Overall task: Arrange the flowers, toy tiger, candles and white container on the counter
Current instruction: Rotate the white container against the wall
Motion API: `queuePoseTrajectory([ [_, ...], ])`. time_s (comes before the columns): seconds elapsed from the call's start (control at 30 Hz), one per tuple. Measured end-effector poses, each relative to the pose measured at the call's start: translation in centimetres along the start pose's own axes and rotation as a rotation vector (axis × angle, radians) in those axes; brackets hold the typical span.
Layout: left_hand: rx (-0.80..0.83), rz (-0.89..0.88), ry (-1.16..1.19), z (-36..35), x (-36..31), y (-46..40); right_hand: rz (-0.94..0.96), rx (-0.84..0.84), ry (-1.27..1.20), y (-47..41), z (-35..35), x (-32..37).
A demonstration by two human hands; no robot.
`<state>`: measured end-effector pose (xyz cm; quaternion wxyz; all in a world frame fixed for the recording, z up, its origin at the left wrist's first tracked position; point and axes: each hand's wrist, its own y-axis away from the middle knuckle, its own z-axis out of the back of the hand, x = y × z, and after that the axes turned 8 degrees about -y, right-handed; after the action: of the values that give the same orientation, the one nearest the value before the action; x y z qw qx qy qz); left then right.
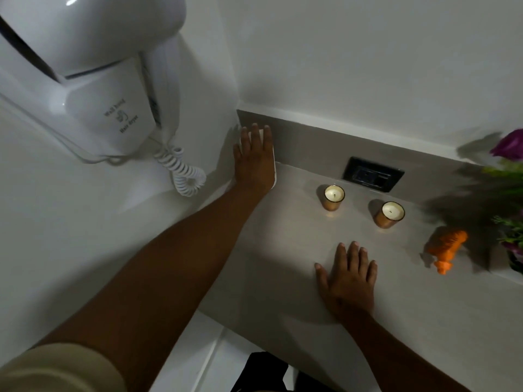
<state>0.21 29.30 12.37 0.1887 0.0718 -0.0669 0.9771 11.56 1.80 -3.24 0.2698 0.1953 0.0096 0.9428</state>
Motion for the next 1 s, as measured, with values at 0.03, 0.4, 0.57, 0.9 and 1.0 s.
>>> queuePoseTrajectory([
  [0.03,-0.021,0.007,-0.009,-0.4,0.0,-0.1,0.000,0.002,-0.003,0.0,0.0,0.0],
  [0.4,-0.148,0.056,-0.043,-2.5,1.3,-1.4,-0.001,-0.008,-0.001,0.1,0.1,0.2],
  [0.57,-0.145,0.037,-0.170,-2.8,2.8,-2.1,0.006,-0.021,0.002,0.1,-0.1,0.0],
  [0.9,-0.102,-0.028,-0.188,-3.0,4.0,-3.0,0.003,-0.033,0.003,0.0,-0.4,-0.1],
  [1.0,-0.100,-0.025,-0.189,-2.8,3.7,-3.1,0.003,-0.033,0.000,0.0,-0.5,-0.2],
])
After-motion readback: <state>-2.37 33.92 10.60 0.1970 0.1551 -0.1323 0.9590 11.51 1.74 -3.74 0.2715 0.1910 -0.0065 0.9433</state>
